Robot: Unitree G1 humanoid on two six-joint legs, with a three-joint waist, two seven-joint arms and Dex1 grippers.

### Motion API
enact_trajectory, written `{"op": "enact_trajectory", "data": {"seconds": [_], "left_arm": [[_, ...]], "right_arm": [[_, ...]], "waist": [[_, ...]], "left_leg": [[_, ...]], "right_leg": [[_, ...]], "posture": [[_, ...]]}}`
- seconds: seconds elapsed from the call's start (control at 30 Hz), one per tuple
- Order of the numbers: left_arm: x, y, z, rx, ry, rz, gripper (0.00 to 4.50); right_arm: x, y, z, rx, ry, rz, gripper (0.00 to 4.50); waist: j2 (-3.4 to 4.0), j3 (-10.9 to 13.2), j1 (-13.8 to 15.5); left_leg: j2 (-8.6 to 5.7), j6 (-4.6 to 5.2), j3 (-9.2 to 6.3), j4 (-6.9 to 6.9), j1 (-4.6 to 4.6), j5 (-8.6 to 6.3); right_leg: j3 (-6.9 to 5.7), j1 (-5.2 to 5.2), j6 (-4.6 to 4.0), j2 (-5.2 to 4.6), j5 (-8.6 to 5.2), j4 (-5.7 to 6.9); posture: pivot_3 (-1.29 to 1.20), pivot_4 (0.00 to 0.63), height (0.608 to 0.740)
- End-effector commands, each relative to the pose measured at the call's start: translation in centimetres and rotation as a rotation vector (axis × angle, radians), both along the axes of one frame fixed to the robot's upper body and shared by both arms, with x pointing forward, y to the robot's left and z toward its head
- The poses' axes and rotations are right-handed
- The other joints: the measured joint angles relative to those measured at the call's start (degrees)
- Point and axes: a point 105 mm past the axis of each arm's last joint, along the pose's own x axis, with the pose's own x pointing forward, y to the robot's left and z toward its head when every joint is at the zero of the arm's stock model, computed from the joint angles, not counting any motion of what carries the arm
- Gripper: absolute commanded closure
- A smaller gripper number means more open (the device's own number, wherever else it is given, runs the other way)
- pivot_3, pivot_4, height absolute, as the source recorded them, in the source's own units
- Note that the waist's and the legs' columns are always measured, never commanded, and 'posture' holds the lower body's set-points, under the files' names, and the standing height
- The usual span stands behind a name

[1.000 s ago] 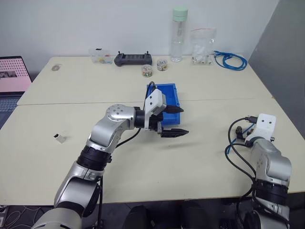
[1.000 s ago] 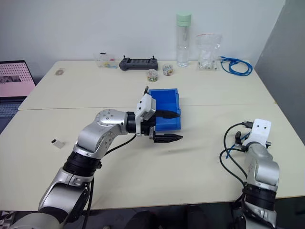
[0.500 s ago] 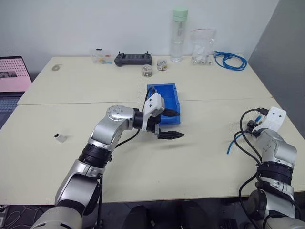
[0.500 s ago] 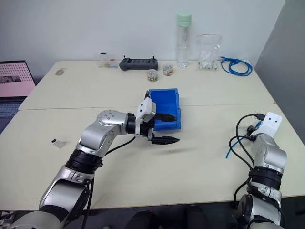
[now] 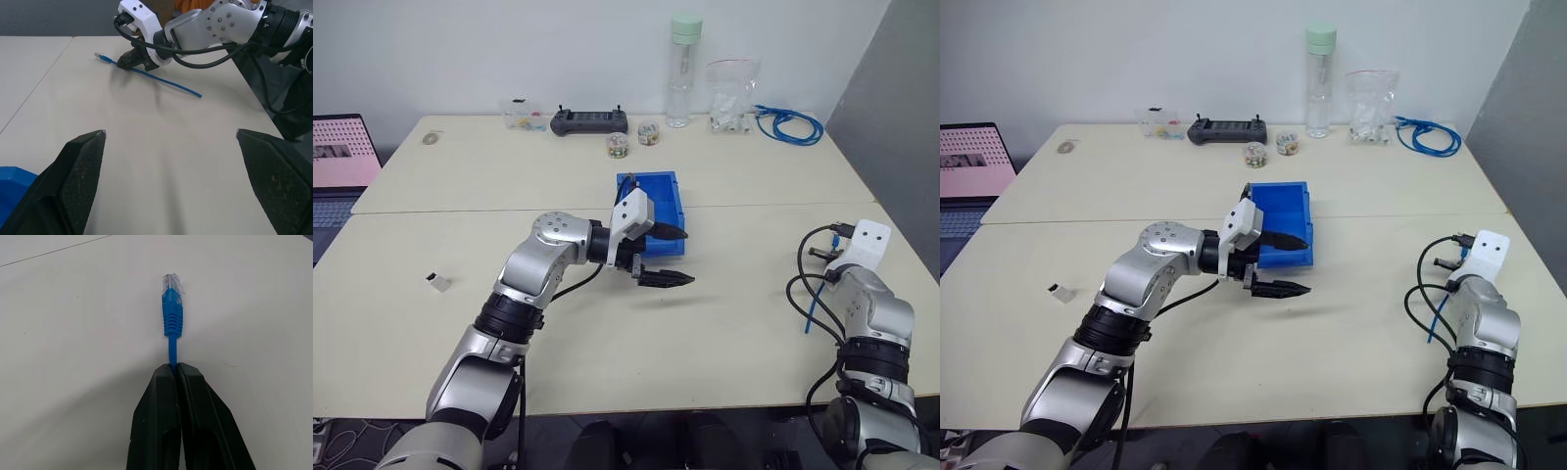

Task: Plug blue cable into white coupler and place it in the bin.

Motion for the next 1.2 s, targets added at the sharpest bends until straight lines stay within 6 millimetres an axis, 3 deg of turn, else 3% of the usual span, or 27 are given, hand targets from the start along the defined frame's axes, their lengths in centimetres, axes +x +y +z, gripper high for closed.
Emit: {"op": "enact_trajectory", "data": {"seconds": [0.03,0.17,0.23,0.3,0.47,0.57,0.63,0.77,0.9,1.07,1.2], "left_arm": [[-0.6,-0.3,0.7,-0.015,-0.033,-0.032,0.0],[-1.2,0.1,0.0,0.006,-0.027,-0.047,0.0],[-2.0,1.6,-0.7,0.027,0.0,-0.042,0.0],[-3.0,3.5,-1.6,0.035,0.034,-0.008,0.0],[-6.5,8.0,-4.3,0.043,0.127,0.148,0.0],[-8.8,9.6,-5.2,0.008,0.164,0.305,0.0],[-10.5,10.5,-5.8,-0.017,0.171,0.417,0.0],[-12.8,12.3,-7.4,-0.015,0.141,0.662,0.0],[-16.1,13.2,-8.8,-0.021,0.184,0.85,0.0],[-17.3,14.4,-9.3,-0.064,0.19,1.076,0.0],[-17.8,14.6,-10.2,-0.08,0.21,1.133,0.0]], "right_arm": [[-0.6,-0.7,-0.2,-0.067,0.039,0.02,4.46],[-1.1,-0.7,1.4,-0.23,0.024,0.165,4.46],[-2.2,0.2,3.2,-0.39,0.001,0.369,4.46],[-3.8,2.7,4.4,-0.578,-0.008,0.649,4.46],[-9.2,10.4,5.2,-0.654,-0.099,1.296,4.46],[-10.6,14.4,5.0,-0.636,-0.162,1.533,4.46],[-10.4,17.4,4.5,-0.619,-0.209,1.662,4.46],[-8.4,21.7,3.0,-0.6,-0.252,1.806,4.46],[-7.1,24.6,1.0,-0.702,-0.286,1.954,4.46],[-7.4,26.0,-1.4,-0.891,-0.327,2.051,4.46],[-7.5,26.2,-3.1,-0.868,-0.313,2.031,4.46]], "waist": [[0.0,0.0,0.0],[0.0,0.0,0.2],[0.02,0.0,0.2],[0.25,0.1,0.2],[0.23,0.2,-1.1],[0.03,0.4,-1.3],[-0.2,0.6,-1.2],[-0.56,0.9,-0.3],[-0.7,0.9,0.4],[-0.68,0.9,1.8],[-0.67,0.9,1.6]], "left_leg": [[0.0,0.0,0.0,0.0,0.0,0.0],[-0.02,0.0,-0.01,-0.01,-0.03,0.0],[-0.04,0.0,0.0,-0.02,-0.04,0.0],[-0.07,0.01,0.0,-0.02,-0.09,-0.01],[0.03,0.01,-0.1,-0.06,0.03,-0.04],[0.14,-0.01,-0.3,-0.11,0.15,-0.05],[0.17,-0.02,-0.33,-0.04,0.16,-0.04],[0.34,0.01,-0.2,0.08,0.38,0.01],[0.36,0.08,-0.11,0.07,0.52,0.07],[0.21,0.06,-0.19,0.02,-0.04,0.04],[0.23,0.05,-0.05,-0.01,-0.01,0.02]], "right_leg": [[0.0,0.0,0.0,0.0,0.0,0.0],[-0.02,0.0,0.0,0.0,-0.01,-0.03],[-0.02,0.0,0.02,0.01,-0.02,-0.07],[-0.01,-0.02,0.08,0.01,-0.06,-0.11],[0.11,-0.01,0.19,-0.04,-0.16,-0.21],[0.04,0.06,0.3,0.01,-0.25,-0.15],[0.03,0.06,0.28,0.0,-0.24,-0.13],[-0.06,0.23,0.2,-0.04,0.25,-0.32],[-0.14,0.43,-0.14,-0.07,0.07,-0.42],[-0.27,0.09,-0.17,-0.21,0.29,-0.68],[-0.16,0.13,-0.14,-0.2,0.31,-0.85]], "posture": [[0.0,0.15,0.74],[0.0,0.15,0.74],[0.0,0.15,0.74],[0.0,0.15,0.74],[0.0,0.15,0.74],[0.0,0.15,0.74],[0.0,0.15,0.74],[0.0,0.15,0.74],[0.0,0.15,0.74],[0.0,0.15,0.74],[0.0,0.15,0.74]]}}
